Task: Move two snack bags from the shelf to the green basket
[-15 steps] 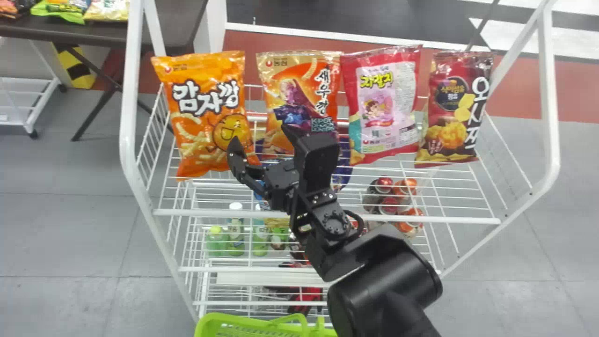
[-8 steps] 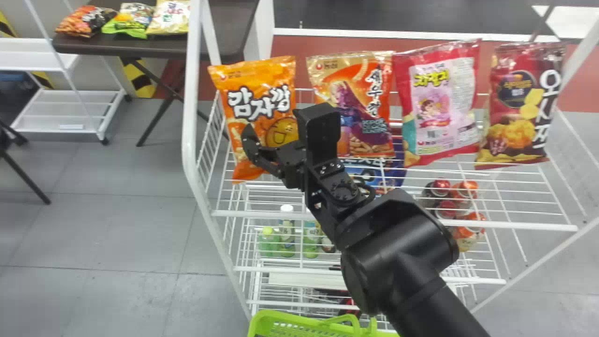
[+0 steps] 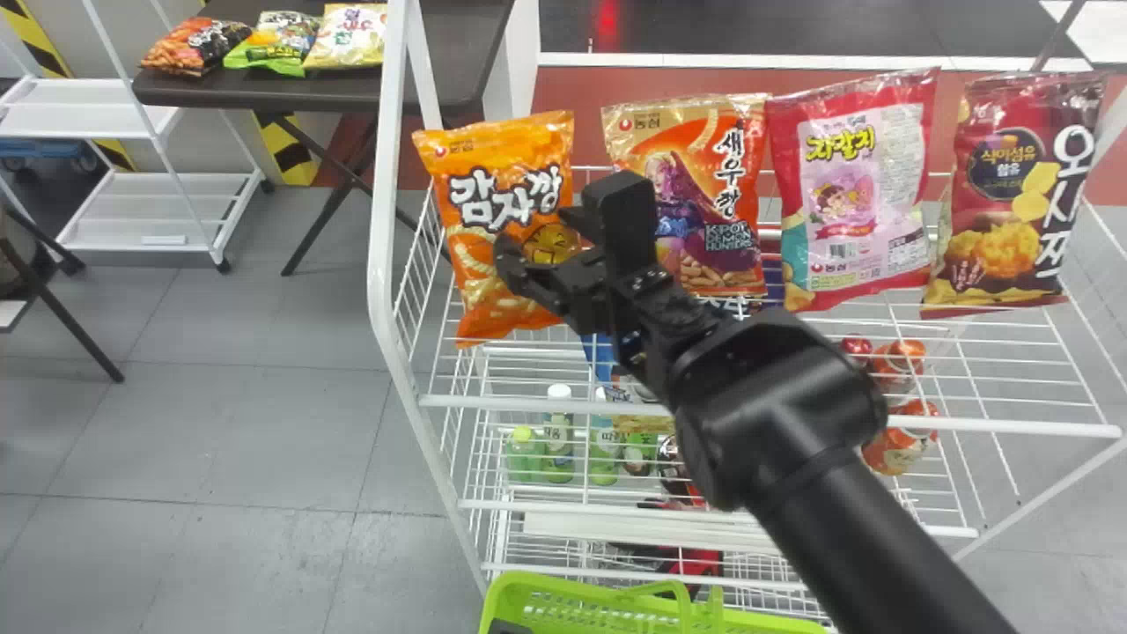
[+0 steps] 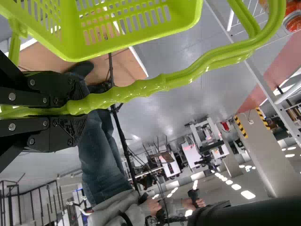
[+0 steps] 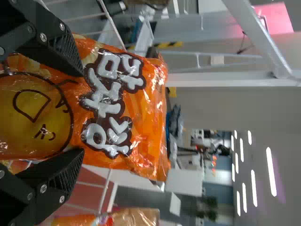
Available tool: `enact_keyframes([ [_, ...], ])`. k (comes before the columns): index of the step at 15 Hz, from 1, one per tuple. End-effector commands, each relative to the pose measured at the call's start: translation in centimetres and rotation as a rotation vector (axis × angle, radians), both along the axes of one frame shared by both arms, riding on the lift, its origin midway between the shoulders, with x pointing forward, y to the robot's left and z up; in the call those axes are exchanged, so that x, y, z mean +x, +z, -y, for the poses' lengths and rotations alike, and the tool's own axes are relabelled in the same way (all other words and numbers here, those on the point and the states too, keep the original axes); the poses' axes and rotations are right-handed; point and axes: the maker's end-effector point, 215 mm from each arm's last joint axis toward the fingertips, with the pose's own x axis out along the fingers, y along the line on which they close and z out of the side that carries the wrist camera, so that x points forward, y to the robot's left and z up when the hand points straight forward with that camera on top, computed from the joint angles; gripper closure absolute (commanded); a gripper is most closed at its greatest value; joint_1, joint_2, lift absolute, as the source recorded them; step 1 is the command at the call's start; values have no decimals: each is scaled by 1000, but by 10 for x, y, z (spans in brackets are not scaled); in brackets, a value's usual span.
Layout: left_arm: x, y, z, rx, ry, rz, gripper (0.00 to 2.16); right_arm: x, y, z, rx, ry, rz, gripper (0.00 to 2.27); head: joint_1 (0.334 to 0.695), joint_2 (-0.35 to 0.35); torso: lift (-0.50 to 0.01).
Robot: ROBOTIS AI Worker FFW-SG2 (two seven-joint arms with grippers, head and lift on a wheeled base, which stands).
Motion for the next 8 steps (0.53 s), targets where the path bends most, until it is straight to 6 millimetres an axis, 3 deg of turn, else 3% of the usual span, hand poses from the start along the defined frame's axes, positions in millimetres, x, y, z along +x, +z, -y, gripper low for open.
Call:
enact_keyframes([
  [1, 3, 0, 1, -3, 2, 4, 2061, 6, -13, 15, -10, 11, -73, 1501, 695, 32, -17],
  [3, 4, -1, 2, -6, 3, 0, 2061, 2, -13, 12, -10, 27, -74, 1970, 695, 5, -17],
  [8, 7, 1, -1, -6, 6, 10, 2061, -4, 18, 5, 37, 18, -12, 2013, 695, 2, -17],
])
